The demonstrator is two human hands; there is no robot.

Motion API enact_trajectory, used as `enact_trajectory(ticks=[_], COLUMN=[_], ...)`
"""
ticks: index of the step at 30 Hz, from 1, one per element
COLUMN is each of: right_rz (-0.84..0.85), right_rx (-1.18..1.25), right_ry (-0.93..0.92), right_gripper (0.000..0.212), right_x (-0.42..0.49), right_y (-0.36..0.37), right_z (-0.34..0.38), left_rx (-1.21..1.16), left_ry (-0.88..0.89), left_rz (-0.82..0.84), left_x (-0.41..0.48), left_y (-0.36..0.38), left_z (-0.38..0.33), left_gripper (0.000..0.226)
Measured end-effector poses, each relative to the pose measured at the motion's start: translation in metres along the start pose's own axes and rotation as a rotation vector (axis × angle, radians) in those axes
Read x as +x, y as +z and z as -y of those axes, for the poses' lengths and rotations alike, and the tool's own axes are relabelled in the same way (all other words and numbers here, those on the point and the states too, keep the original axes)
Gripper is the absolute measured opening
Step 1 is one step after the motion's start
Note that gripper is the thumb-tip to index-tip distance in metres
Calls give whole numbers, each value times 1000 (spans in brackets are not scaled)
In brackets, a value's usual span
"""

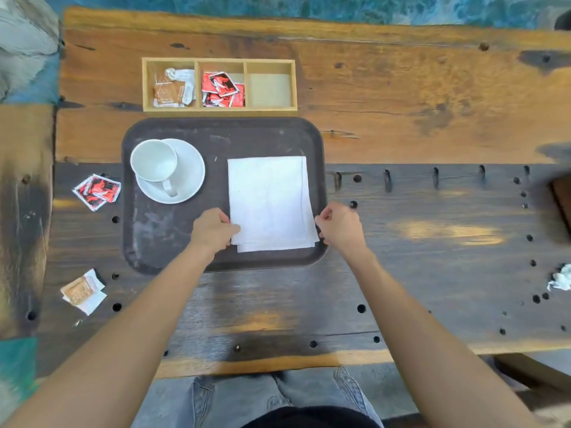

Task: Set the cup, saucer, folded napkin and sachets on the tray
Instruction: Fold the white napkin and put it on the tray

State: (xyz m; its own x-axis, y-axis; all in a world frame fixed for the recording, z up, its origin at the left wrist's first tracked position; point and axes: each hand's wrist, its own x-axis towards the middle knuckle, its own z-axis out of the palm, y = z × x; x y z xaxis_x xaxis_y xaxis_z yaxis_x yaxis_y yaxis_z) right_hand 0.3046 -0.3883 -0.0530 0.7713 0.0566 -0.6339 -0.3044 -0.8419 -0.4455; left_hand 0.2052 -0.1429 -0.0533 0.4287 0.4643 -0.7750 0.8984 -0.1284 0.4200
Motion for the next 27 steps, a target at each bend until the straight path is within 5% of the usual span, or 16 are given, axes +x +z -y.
enact_trajectory(ticks=[7,13,18,27], right_rz=[23,-74,-78,-87], right_rx=[40,18,-51,405], right_ry=[104,96,138,141], right_gripper=[18,23,15,7], right_x=[-30,-31,-26,-31], right_y=[37,51,55,44], right_z=[-20,-11,-2,-19], left_rx=[-304,-592,-632,-655], left_ry=[-142,-181,-144,-116], left_rz=[153,196,160,125], left_x=[-16,-20,-20,-29], left_y=[21,29,32,33], left_z=[19,26,38,43], left_gripper=[4,45,44,27])
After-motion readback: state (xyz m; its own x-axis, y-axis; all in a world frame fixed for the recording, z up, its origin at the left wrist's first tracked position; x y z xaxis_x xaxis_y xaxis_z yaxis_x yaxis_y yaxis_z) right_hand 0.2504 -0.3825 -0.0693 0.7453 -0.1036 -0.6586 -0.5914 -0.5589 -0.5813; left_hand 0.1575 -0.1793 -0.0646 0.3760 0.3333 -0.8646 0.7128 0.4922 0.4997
